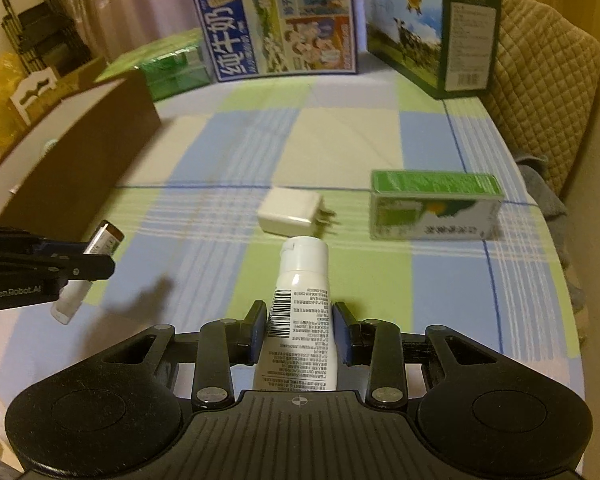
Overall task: Organize rigid objects
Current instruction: 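Carry the vial and tube over the brown box with both tools, then open the left tool to drop the vial while the right tool releases the tube, then move both open tools back from the brown box toward the plug and green box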
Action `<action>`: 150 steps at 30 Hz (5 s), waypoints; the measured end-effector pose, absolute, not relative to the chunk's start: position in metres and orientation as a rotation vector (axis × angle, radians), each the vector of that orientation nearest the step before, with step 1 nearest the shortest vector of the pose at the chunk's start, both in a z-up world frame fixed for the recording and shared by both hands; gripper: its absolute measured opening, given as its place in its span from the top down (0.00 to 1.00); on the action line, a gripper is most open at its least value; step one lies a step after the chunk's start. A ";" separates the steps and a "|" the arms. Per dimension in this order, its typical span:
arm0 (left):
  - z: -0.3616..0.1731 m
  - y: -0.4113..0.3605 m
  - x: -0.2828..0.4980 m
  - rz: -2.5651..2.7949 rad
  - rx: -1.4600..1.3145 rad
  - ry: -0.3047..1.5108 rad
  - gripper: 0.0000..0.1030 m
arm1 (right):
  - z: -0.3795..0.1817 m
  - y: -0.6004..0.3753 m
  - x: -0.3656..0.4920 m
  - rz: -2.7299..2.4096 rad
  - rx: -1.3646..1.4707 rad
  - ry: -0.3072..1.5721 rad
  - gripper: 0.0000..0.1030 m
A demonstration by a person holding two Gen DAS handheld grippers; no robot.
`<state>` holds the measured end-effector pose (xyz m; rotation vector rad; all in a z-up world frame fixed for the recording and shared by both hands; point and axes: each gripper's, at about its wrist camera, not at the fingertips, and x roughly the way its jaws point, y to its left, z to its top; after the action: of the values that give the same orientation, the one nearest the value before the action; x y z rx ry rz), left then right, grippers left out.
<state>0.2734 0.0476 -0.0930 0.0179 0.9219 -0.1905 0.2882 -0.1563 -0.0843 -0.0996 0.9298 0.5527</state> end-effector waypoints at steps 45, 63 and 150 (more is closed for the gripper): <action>0.001 0.269 0.236 0.127 -0.121 0.743 0.81 | -0.003 0.135 0.255 1.007 -0.030 0.810 0.69; -0.026 0.308 0.284 0.064 -0.111 0.816 0.81 | -0.039 0.189 0.291 0.844 -0.056 0.866 0.69; -0.019 0.318 0.272 0.084 -0.174 0.898 0.57 | -0.024 0.154 0.268 0.839 -0.111 0.871 0.47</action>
<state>0.2717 0.3181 -0.0189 -0.1736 0.8984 0.0845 0.2678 0.1536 -0.0242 -0.1106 0.8706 0.8393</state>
